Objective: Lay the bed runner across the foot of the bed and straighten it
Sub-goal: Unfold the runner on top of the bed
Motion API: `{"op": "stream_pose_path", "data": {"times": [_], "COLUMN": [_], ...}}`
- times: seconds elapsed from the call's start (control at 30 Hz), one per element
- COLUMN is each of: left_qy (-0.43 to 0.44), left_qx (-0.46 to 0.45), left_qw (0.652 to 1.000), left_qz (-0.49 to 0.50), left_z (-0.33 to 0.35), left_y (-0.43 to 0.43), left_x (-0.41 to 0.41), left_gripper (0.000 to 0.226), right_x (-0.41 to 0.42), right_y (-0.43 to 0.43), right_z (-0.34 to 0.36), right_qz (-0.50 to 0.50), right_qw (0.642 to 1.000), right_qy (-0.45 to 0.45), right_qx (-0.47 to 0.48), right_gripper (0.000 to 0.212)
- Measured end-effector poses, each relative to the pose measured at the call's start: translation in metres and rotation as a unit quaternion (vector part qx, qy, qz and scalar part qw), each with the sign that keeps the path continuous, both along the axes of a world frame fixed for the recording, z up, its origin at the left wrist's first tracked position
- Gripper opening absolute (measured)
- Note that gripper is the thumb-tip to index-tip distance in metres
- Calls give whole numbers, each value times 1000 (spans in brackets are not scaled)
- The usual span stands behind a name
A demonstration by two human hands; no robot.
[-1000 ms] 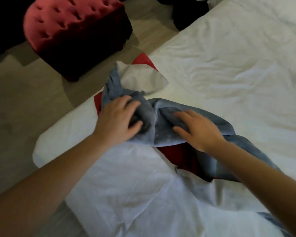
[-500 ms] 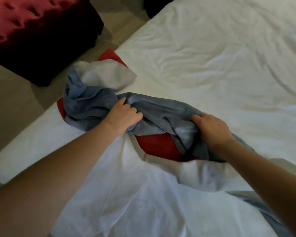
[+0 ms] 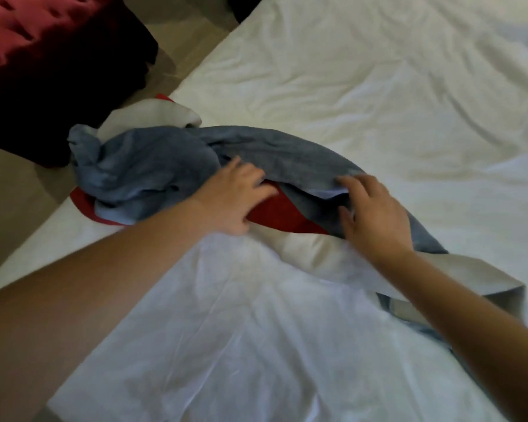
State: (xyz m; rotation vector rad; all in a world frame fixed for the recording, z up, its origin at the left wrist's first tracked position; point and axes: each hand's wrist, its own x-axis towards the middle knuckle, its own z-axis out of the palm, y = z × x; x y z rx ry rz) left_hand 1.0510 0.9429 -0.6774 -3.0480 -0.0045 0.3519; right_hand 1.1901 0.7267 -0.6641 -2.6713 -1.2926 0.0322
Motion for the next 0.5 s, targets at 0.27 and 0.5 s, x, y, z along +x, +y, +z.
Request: {"op": "stream_pose_path", "data": {"times": [0.27,0.5], "left_qy": [8,-57], "left_qx": [-127,-62], "left_qw": [992,993], "left_qz": [-4,-77], "left_z": [-26,-11], "left_y": [-99,-61], "left_x": [-22,-69], "left_gripper": [30,36], "right_x": [-45,-123], "right_y": [-98,-82], "right_z": [-13,-28], "right_qz": [39,116], "right_qw": [976,991], "right_qy": [10,-16], "right_qx": [-215,-68], "right_gripper": [19,15]}}
